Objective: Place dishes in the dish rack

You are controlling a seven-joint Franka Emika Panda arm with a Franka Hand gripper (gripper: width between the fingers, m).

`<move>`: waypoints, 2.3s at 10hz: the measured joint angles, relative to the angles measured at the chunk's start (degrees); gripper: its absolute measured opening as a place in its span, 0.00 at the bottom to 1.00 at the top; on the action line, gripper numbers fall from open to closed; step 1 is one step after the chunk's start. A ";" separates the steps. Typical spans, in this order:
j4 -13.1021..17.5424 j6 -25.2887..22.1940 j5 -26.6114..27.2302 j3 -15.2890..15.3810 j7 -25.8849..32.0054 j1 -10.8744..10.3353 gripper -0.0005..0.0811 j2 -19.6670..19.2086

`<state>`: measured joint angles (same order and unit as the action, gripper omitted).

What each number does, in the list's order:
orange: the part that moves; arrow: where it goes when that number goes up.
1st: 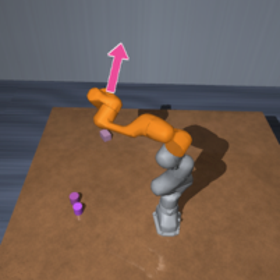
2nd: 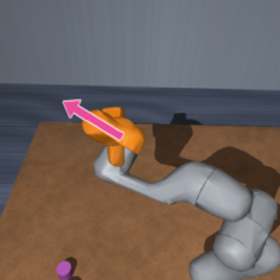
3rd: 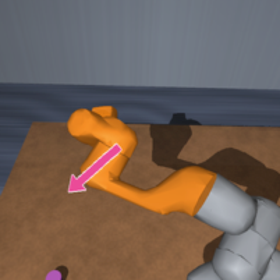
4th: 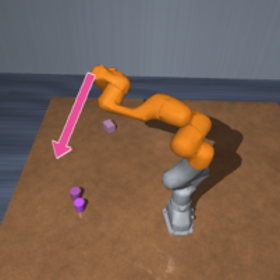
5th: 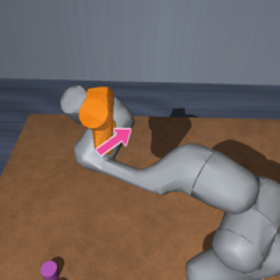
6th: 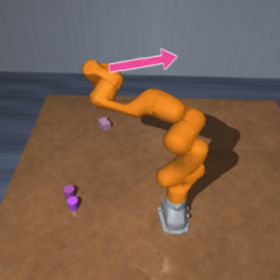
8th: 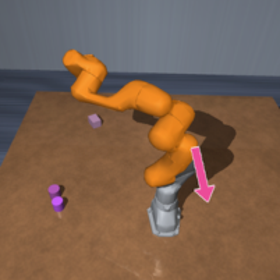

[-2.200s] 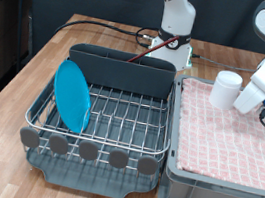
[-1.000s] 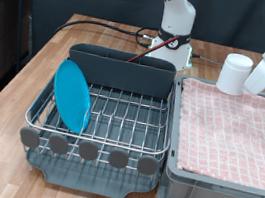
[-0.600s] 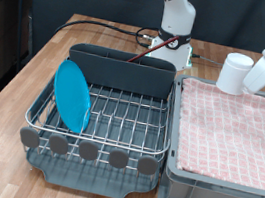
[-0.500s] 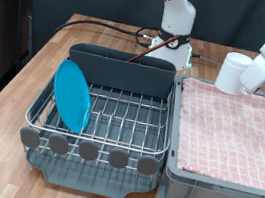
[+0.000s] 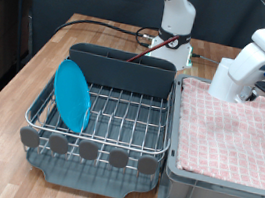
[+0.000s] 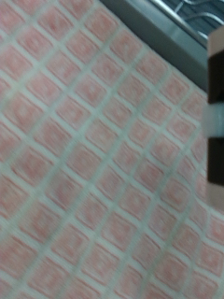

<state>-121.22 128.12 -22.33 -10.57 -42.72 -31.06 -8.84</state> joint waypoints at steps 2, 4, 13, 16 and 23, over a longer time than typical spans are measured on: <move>2.56 0.59 -0.59 -1.25 0.35 0.58 0.09 -1.27; 2.46 0.61 -1.66 -1.55 -1.67 0.48 0.09 -1.25; 15.57 3.45 2.24 -7.78 -7.42 5.25 0.09 -9.33; 15.38 6.32 1.94 -8.16 -7.41 5.23 0.09 -9.51; 21.40 9.90 3.69 -10.79 -15.37 5.39 0.09 -16.32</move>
<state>-99.83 138.02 -18.64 -21.36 -58.10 -25.67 -25.16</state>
